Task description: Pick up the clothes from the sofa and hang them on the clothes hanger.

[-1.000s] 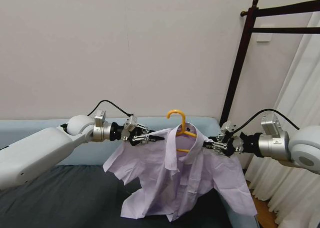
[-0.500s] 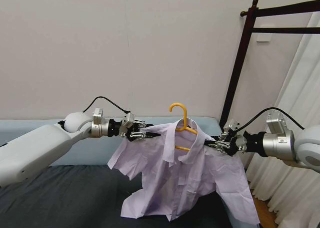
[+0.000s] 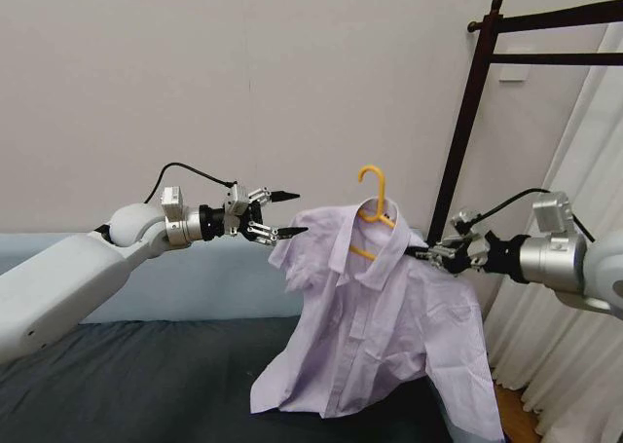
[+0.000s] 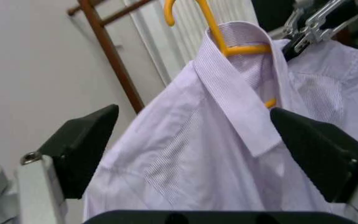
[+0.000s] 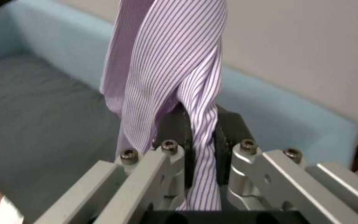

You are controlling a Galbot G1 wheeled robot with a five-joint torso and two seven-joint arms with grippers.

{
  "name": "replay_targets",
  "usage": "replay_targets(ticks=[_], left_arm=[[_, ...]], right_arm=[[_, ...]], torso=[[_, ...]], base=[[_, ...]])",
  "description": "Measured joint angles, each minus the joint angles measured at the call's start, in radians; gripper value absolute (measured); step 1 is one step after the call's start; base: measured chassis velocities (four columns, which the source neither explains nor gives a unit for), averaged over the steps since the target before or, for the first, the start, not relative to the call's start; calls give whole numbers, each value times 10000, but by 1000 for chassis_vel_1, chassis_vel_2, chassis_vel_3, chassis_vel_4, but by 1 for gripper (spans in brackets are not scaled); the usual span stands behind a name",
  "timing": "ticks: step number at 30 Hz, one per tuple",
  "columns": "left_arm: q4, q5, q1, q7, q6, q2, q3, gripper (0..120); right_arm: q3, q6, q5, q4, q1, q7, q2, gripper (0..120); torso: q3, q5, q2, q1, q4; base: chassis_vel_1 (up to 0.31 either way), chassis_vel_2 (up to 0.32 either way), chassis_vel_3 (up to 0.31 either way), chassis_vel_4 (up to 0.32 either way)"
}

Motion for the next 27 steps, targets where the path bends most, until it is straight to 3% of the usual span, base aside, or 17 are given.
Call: replay_targets(ticks=[2,4,8,10,12,18,22,27], left_arm=[[-829,-43,868,-1158,44,63,-546,100],[-1079,-61,1099,-1456,50,64,-688,100],[-2693,-271,2511,-3187,185,-16,-1448,100],[-2847,-275,2660,-3460,210,-57,-1498,100],[-3311,-334,3070,-4700,261,-333,-1506,100],[-3606,-613,2751,-5784,444,-717,-842,100],[-3459,-765,1954,-6539,631,-1370,130,100],[-3279,-789,1625,-7040,796,-1840,636,98]], right_arm=[[362,-13,273,-29,99,336,-127,7],[432,-17,343,-28,110,428,-181,7],[781,-29,1036,137,108,1468,-576,7],[807,-30,1125,167,101,1595,-627,7],[867,-31,1568,333,72,2234,-775,7],[670,-32,1667,483,63,2717,-843,7],[468,-32,1874,664,84,3597,-758,7],[488,-31,2230,887,-34,3967,-829,7]], torso=[[0,-3,0,0,-2],[1,-5,0,0,-2],[0,0,1,0,-2],[0,0,1,-1,-2],[0,-2,0,-1,-3],[0,0,1,0,-3],[1,2,0,0,-4],[1,1,0,0,-4]], base=[[0,0,0,0],[0,0,0,0],[0,0,0,0],[0,0,0,0],[0,0,0,0],[0,0,0,0],[0,0,0,0],[0,0,0,0]])
